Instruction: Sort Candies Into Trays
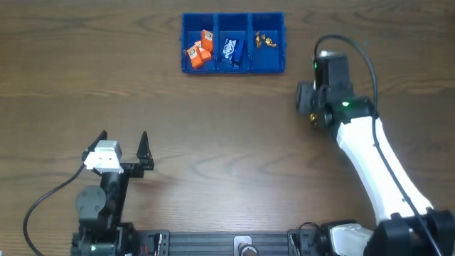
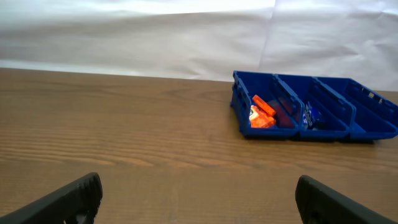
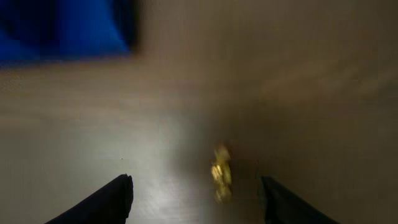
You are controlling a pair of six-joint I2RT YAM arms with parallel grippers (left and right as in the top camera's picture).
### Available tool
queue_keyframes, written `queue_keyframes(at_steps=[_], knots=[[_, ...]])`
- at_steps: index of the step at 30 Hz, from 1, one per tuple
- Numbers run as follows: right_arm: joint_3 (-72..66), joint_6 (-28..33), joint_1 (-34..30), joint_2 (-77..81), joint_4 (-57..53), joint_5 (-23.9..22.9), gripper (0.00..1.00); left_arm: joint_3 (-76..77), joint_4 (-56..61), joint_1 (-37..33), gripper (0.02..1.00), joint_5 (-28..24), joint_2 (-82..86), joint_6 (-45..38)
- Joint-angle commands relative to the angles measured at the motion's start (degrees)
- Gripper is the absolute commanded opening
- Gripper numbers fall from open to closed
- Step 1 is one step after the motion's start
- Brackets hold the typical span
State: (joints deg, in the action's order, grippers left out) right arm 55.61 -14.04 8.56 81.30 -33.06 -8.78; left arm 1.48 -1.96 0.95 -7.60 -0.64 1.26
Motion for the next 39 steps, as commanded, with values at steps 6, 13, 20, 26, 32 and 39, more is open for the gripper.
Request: queue_keyframes(at_steps=[6,13,20,26,32,39], knots=[[-3.54,-0.90,-5.40,10.34,3.30,1.44,0.658,-1.16,-1.79,-0.17,0.996,-1.22,0.28,-0.44],[-3.54,-0.87,-5.75,15.28,6.69,2.51,0.649,-1.16,-1.79,-0.17,0.996,-1.22,0.28,-0.44],[-3.54,-0.85,-5.75,17.53,6.88,3.56,0.603,-1.16,-1.79,-0.17,0.998,-1.22,0.28,-0.44],[-3.54,-0.87,-5.75,18.53,7.37,3.56,0.535,-1.16,-1.79,-0.17,0.998,-1.22,0.28,-0.44],[-3.54,-0.90,-5.75,20.00,7.54,3.80,0.426,-1.16,-1.79,-0.17,0.998,-1.22,0.28,-0.44],[-3.54,-0.92,-5.64,19.89,7.69,4.50,0.246,-1.16,-1.79,-0.17,0.998,-1.20,0.28,-0.44]])
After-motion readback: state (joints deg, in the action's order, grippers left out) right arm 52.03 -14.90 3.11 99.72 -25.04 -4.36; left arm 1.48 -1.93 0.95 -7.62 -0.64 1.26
